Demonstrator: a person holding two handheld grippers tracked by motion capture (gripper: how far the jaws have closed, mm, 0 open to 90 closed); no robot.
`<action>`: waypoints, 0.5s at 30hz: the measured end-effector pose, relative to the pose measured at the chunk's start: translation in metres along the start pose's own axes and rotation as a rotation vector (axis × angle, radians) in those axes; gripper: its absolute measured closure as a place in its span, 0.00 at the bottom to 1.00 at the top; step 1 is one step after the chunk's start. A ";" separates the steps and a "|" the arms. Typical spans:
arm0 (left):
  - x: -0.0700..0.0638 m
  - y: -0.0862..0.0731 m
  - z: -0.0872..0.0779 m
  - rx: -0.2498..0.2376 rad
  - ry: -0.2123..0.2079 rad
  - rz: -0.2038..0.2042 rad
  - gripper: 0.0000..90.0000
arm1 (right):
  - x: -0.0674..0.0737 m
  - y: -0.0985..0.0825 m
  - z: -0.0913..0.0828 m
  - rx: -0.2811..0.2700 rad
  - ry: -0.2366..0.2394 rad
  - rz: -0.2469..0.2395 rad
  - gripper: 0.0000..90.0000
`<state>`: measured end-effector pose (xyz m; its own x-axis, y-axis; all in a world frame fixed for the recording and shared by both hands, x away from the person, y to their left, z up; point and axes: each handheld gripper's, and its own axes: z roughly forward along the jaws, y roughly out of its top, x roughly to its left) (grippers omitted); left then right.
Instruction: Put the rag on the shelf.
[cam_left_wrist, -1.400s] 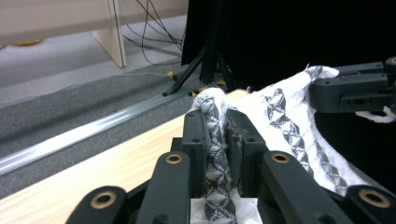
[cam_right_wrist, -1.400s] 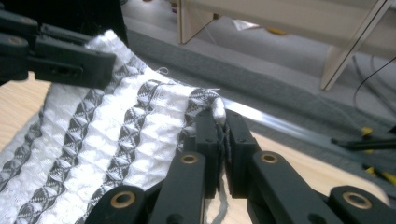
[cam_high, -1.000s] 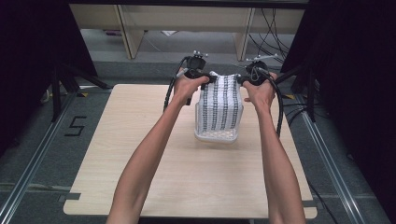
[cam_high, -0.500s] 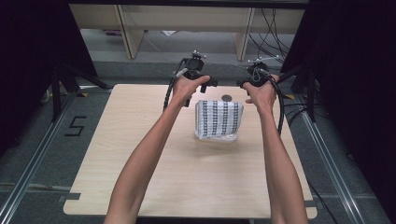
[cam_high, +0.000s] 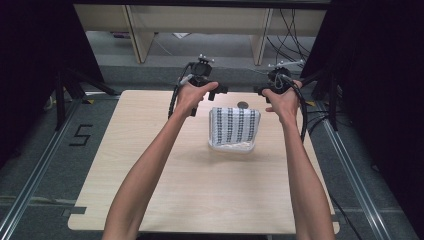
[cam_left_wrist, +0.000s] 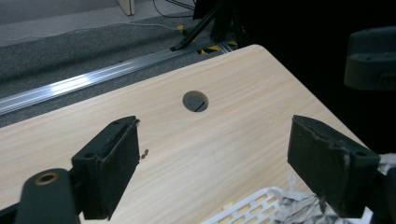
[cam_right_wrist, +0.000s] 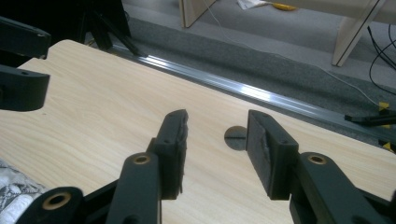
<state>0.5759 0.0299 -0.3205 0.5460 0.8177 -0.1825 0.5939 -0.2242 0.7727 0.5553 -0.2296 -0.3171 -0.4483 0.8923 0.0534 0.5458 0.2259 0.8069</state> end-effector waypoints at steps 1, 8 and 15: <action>0.001 -0.001 -0.001 -0.002 0.000 -0.003 0.18 | -0.001 -0.001 0.000 -0.009 -0.002 -0.010 0.64; 0.008 -0.007 -0.010 -0.022 -0.005 -0.011 0.18 | 0.005 -0.002 -0.006 -0.022 0.010 -0.022 0.57; 0.007 -0.009 -0.020 -0.026 0.002 0.007 0.18 | 0.014 -0.005 -0.015 -0.029 0.041 -0.045 0.54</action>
<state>0.5627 0.0487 -0.3164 0.5488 0.8173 -0.1756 0.5745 -0.2162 0.7894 0.5359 -0.2241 -0.3119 -0.5010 0.8646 0.0398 0.5037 0.2538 0.8257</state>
